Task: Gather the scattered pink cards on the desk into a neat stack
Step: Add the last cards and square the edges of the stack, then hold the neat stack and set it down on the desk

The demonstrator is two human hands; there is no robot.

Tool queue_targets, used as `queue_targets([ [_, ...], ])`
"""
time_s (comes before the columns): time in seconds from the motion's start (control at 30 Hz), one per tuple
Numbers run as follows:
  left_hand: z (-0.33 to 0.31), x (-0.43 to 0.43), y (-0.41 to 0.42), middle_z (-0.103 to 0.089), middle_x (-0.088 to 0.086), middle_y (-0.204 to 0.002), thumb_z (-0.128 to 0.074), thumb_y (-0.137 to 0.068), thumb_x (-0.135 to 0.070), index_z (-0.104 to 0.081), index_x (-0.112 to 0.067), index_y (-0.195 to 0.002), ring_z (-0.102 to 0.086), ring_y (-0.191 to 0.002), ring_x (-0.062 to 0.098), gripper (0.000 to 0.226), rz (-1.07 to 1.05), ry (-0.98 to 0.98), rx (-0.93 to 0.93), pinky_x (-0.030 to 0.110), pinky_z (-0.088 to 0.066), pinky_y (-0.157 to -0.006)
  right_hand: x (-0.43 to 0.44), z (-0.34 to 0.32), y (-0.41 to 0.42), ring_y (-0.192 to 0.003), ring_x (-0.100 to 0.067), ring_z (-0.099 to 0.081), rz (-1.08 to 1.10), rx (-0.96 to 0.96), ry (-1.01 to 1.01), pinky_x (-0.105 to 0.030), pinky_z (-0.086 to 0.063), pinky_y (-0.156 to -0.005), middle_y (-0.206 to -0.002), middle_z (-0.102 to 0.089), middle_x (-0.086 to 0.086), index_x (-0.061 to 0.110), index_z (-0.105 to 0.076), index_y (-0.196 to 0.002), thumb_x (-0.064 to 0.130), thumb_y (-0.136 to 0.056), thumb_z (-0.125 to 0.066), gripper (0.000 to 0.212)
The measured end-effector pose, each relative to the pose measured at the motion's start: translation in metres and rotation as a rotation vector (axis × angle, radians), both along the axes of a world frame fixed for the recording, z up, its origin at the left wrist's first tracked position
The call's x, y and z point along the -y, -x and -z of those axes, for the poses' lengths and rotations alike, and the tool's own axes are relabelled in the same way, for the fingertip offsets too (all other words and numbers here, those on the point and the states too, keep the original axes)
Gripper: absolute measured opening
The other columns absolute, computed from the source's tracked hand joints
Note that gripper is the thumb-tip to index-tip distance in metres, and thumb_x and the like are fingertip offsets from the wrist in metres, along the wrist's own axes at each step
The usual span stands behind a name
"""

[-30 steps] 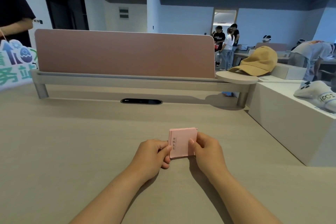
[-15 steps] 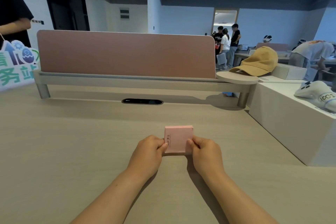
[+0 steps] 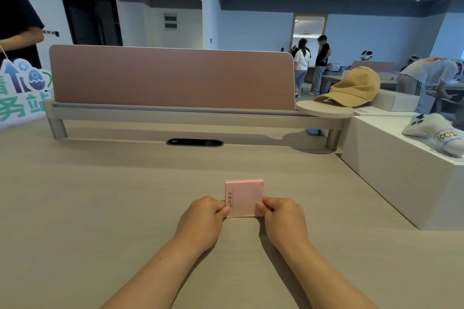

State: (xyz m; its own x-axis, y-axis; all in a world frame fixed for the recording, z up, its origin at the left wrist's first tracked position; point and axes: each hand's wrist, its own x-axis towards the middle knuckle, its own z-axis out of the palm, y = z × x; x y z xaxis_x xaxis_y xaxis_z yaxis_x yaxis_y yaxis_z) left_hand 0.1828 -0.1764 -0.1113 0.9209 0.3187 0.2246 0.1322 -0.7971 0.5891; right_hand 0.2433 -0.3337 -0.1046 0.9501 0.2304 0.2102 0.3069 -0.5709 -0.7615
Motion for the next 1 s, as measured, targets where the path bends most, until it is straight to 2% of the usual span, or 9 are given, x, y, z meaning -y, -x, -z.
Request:
queue_targets([
  [0.07, -0.001, 0.001, 0.002, -0.063, -0.004, -0.06, -0.057, -0.087, -0.026, -0.07, -0.021, -0.07, -0.057, -0.063, 0.018, 0.023, -0.057, 0.138, 0.078, 0.025, -0.044, -0.06, 0.0, -0.001, 0.002, -0.079, -0.027, -0.066, -0.017, 0.002, -0.038, -0.032, -0.052, -0.07, -0.084, -0.076, -0.008, 0.017, -0.076, -0.096, 0.019, -0.09, -0.056, 0.021],
  [0.17, -0.006, -0.001, 0.002, -0.075, -0.008, -0.07, -0.066, -0.082, -0.026, -0.077, -0.031, -0.086, -0.063, -0.059, 0.006, 0.013, -0.175, 0.41, 0.183, 0.026, -0.052, -0.065, 0.001, -0.004, 0.003, -0.073, -0.017, -0.063, -0.008, -0.016, -0.119, -0.024, -0.047, -0.062, -0.083, -0.074, -0.002, 0.016, -0.073, -0.108, 0.017, -0.088, -0.06, 0.023],
  [0.27, -0.007, -0.001, 0.001, -0.077, -0.009, -0.083, -0.067, -0.083, -0.023, -0.079, -0.024, -0.089, -0.067, -0.07, 0.004, 0.014, -0.138, 0.477, 0.184, 0.021, -0.051, -0.064, 0.002, -0.006, 0.002, -0.07, -0.011, -0.059, 0.02, -0.03, -0.172, -0.019, -0.041, -0.059, -0.074, -0.066, 0.003, 0.017, -0.065, -0.12, 0.018, -0.087, -0.063, 0.033],
  [0.33, -0.008, 0.001, 0.0, -0.076, -0.01, -0.087, -0.066, -0.084, -0.018, -0.078, -0.019, -0.091, -0.07, -0.081, 0.005, 0.015, -0.115, 0.513, 0.192, 0.013, -0.05, -0.061, 0.002, -0.006, 0.002, -0.076, -0.014, -0.06, 0.021, -0.038, -0.179, -0.022, -0.042, -0.067, -0.078, -0.064, 0.003, 0.014, -0.063, -0.123, 0.018, -0.088, -0.062, 0.035],
  [0.47, -0.015, 0.008, 0.004, -0.076, -0.004, -0.088, -0.06, -0.087, -0.01, -0.077, -0.017, -0.087, -0.067, -0.076, 0.011, 0.019, -0.089, 0.785, 0.203, 0.016, -0.049, -0.054, 0.001, -0.007, 0.003, -0.085, -0.013, -0.059, -0.009, -0.045, -0.213, -0.022, -0.042, -0.075, -0.092, -0.07, -0.001, 0.012, -0.064, -0.122, 0.016, -0.089, -0.061, 0.034],
  [0.57, -0.022, 0.013, 0.005, -0.074, -0.004, -0.086, -0.058, -0.089, -0.013, -0.076, -0.019, -0.081, -0.064, -0.072, 0.011, 0.02, -0.065, 0.825, 0.219, 0.016, -0.048, -0.05, 0.001, -0.006, 0.001, -0.091, -0.012, -0.059, 0.003, -0.055, -0.237, -0.022, -0.043, -0.077, -0.11, -0.072, -0.002, 0.013, -0.064, -0.122, 0.016, -0.089, -0.06, 0.033],
  [0.7, -0.025, 0.023, -0.007, -0.074, -0.007, -0.082, -0.059, -0.088, -0.012, -0.076, -0.017, -0.078, -0.065, -0.06, 0.003, 0.021, -0.045, 0.834, 0.228, 0.013, -0.045, -0.045, 0.009, -0.004, -0.007, -0.092, -0.009, -0.059, 0.063, -0.07, -0.331, -0.02, -0.042, -0.08, -0.114, -0.071, 0.0, 0.013, -0.067, -0.117, 0.013, -0.088, -0.06, 0.03],
  [0.83, -0.024, 0.037, -0.031, -0.076, -0.009, -0.081, -0.061, -0.085, -0.009, -0.078, -0.014, -0.078, -0.068, -0.068, 0.011, 0.019, -0.02, 0.852, 0.186, 0.018, -0.05, -0.05, 0.027, -0.005, -0.023, -0.098, -0.009, -0.058, 0.114, -0.065, -0.353, -0.021, -0.044, -0.085, -0.116, -0.071, 0.0, 0.011, -0.069, -0.114, 0.013, -0.089, -0.06, 0.027],
  [1.0, -0.017, 0.064, -0.077, -0.076, 0.005, -0.095, -0.06, -0.086, -0.011, -0.077, -0.01, -0.082, -0.066, -0.077, 0.016, 0.018, 0.024, 0.8, 0.111, 0.02, -0.05, -0.053, 0.054, -0.007, -0.054, -0.092, -0.009, -0.058, 0.214, -0.034, -0.339, -0.024, -0.046, -0.082, -0.112, -0.072, -0.001, 0.012, -0.071, -0.111, 0.013, -0.089, -0.058, 0.025],
])
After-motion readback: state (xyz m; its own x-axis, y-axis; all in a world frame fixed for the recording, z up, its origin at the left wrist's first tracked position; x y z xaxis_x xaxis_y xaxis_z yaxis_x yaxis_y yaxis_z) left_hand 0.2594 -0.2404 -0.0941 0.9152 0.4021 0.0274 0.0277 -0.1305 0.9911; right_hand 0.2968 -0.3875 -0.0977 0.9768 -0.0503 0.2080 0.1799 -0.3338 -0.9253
